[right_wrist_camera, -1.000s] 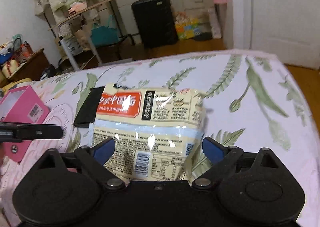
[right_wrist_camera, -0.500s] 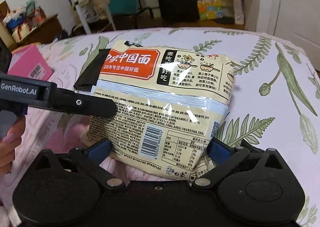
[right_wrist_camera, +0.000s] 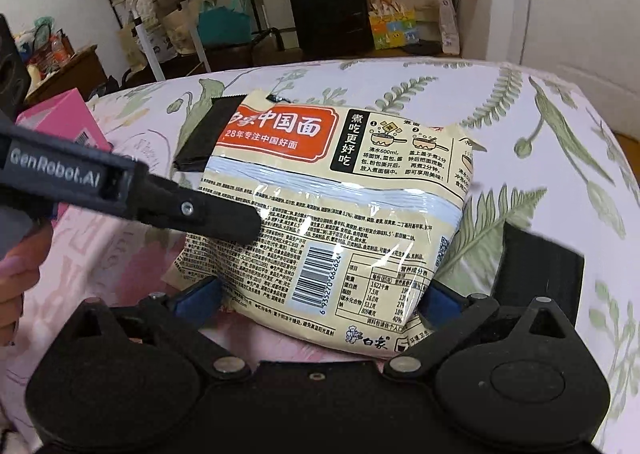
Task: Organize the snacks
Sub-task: 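Close both tools on the noodle bag and lift it, then carry the noodle bag with both tools over the pink box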
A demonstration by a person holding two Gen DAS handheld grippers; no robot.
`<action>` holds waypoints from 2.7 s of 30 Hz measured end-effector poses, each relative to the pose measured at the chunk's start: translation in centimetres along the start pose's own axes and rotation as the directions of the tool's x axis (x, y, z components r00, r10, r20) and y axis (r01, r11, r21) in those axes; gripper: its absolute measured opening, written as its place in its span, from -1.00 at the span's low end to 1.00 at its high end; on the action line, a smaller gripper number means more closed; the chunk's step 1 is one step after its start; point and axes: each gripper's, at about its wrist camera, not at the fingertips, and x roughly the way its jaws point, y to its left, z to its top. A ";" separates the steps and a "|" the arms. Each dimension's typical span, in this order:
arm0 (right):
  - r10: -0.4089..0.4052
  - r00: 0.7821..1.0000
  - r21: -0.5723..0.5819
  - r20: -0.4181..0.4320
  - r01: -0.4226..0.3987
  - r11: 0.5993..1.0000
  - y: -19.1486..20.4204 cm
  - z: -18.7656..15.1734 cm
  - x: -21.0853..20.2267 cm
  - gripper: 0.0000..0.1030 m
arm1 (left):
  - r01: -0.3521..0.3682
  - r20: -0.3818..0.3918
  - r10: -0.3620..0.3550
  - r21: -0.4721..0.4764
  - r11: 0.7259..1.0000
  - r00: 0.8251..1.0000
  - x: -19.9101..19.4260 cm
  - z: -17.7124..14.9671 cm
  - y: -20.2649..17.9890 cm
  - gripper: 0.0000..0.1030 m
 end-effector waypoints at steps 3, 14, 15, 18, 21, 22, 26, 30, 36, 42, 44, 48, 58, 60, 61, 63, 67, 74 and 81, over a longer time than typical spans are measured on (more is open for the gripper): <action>0.001 0.999 0.010 -0.052 -0.001 1.000 1.1 -0.5 -0.8 1.00 | -0.011 -0.036 0.011 0.009 1.000 0.999 -1.1 -1.0 -0.4 -0.13; 0.072 0.996 -0.022 -0.059 -0.074 0.997 5.8 -3.8 -4.8 1.00 | -0.089 -0.003 0.089 0.027 0.996 0.996 -8.0 -5.5 -1.4 -0.13; 0.083 0.995 -0.030 -0.062 -0.085 0.996 6.3 -3.8 -5.0 1.00 | -0.096 0.005 0.096 0.030 0.995 0.995 -8.8 -5.8 -1.3 -0.13; 0.081 0.995 -0.097 -0.063 -0.087 0.991 8.4 -4.2 -6.0 0.99 | -0.100 0.040 0.098 0.036 0.994 0.994 -11.5 -6.5 -1.5 -0.12; 0.104 0.993 -0.138 -0.052 -0.110 0.984 9.9 -4.4 -7.0 0.97 | -0.139 0.071 0.135 0.066 0.988 0.988 -13.5 -7.3 -2.0 -0.12; 0.113 0.992 -0.145 -0.049 -0.120 0.982 10.2 -4.5 -7.2 0.95 | -0.146 0.059 0.143 0.057 0.988 0.988 -13.9 -7.5 -1.8 -0.12; 0.146 0.985 -0.153 -0.091 -0.159 0.975 11.1 -5.1 -6.4 0.95 | -0.156 0.009 0.156 -0.007 0.988 0.988 -13.8 -8.7 0.4 -0.13; 0.150 0.984 -0.122 -0.100 -0.162 0.979 11.1 -5.7 -4.8 0.95 | -0.155 -0.035 0.153 -0.062 0.986 0.988 -12.3 -9.5 2.4 -0.13; 0.136 0.985 -0.140 -0.109 -0.150 0.979 11.1 -6.7 -4.6 0.99 | -0.160 -0.050 0.156 -0.098 0.982 0.986 -11.2 -9.7 3.8 -0.12; 0.185 0.978 0.020 -0.099 -0.184 0.983 8.3 -5.7 -3.7 1.00 | -0.179 -0.032 0.176 -0.153 0.972 0.984 -10.5 -9.4 5.4 0.05; 0.234 0.966 0.094 -0.113 -0.224 0.970 7.5 -5.5 -2.9 1.00 | -0.133 -0.035 0.128 -0.192 0.972 0.991 -10.0 -9.4 6.0 0.05; 0.249 0.963 0.116 -0.106 -0.237 0.965 7.8 -4.9 -2.1 1.00 | -0.076 -0.013 0.075 -0.256 0.964 0.997 -9.5 -9.6 6.5 -0.08; 0.184 0.956 0.065 -0.230 -0.173 0.983 11.2 -3.8 -2.3 0.99 | -0.136 -0.049 0.129 -0.208 0.969 0.990 -11.5 -10.4 4.4 -0.09; 0.179 0.955 0.048 -0.238 -0.172 0.984 12.0 -3.7 -3.0 0.99 | -0.148 -0.042 0.143 -0.197 0.969 0.989 -12.7 -10.6 3.9 -0.09; 0.176 0.954 0.039 -0.242 -0.171 0.984 12.5 -3.6 -3.3 0.99 | -0.151 -0.038 0.147 -0.188 0.970 0.988 -13.4 -10.8 3.6 -0.09; 0.174 0.953 0.021 -0.249 -0.175 0.984 13.3 -3.3 -4.3 0.99 | -0.157 -0.032 0.153 -0.176 0.972 0.988 -15.0 -11.0 3.3 -0.08; 0.185 0.947 -0.036 -0.263 -0.201 0.979 15.8 -1.9 -6.1 0.99 | -0.156 -0.028 0.154 -0.169 0.973 0.988 -18.5 -11.3 3.5 -0.04; 0.247 0.925 -0.196 -0.288 -0.309 0.931 21.8 1.7 -8.6 0.99 | -0.148 0.052 0.163 -0.224 0.963 0.985 -26.4 -11.3 6.3 -0.04; 0.288 0.911 -0.297 -0.295 -0.374 0.879 28.0 7.0 -7.7 0.85 | -0.175 0.162 0.229 -0.294 0.940 0.960 -32.9 -9.0 11.0 -0.02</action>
